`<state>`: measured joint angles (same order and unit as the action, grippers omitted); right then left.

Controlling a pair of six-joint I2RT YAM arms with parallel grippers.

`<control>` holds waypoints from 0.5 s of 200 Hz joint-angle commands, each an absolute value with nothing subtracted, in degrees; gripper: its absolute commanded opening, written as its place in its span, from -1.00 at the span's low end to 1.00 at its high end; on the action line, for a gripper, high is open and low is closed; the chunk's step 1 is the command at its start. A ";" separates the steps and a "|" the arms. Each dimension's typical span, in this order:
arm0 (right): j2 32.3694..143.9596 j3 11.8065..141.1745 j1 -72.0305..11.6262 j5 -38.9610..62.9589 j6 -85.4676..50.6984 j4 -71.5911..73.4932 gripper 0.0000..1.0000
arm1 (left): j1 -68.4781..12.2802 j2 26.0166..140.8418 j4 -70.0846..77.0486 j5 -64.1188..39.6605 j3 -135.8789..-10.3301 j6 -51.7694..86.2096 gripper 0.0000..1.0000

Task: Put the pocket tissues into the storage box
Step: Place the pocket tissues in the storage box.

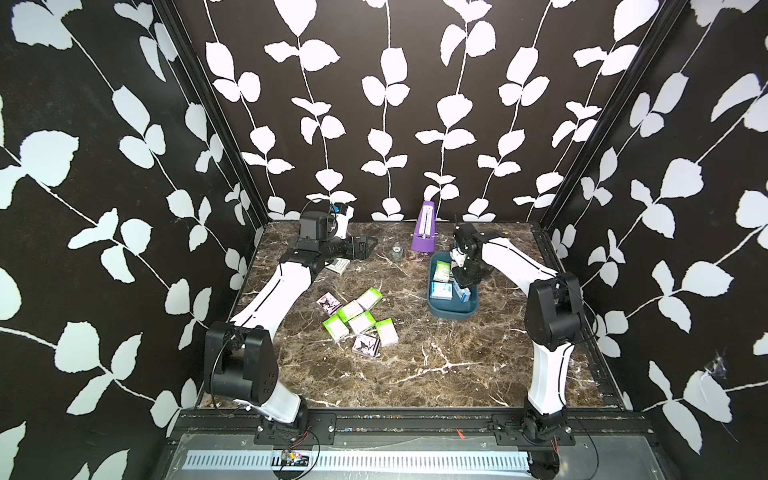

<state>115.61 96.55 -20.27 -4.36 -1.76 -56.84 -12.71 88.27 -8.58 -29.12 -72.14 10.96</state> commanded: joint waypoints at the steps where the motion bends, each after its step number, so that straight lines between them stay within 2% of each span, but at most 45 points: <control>1: 113.73 98.44 -20.73 -7.99 -2.28 -59.85 -1.00 | -12.39 87.53 -7.03 -29.96 -71.72 11.21 0.98; 32: 114.34 98.00 -21.48 -5.93 -3.43 -58.96 -0.99 | -12.37 87.54 -7.12 -30.04 -71.87 11.16 0.98; 63: 113.57 97.56 -21.40 -5.37 -4.09 -57.30 -0.42 | -12.31 87.44 -7.38 -29.95 -71.89 10.90 0.98; 100: 113.29 96.94 -20.58 -3.09 -4.02 -55.49 -0.14 | -12.17 87.36 -7.51 -30.06 -71.72 10.91 0.98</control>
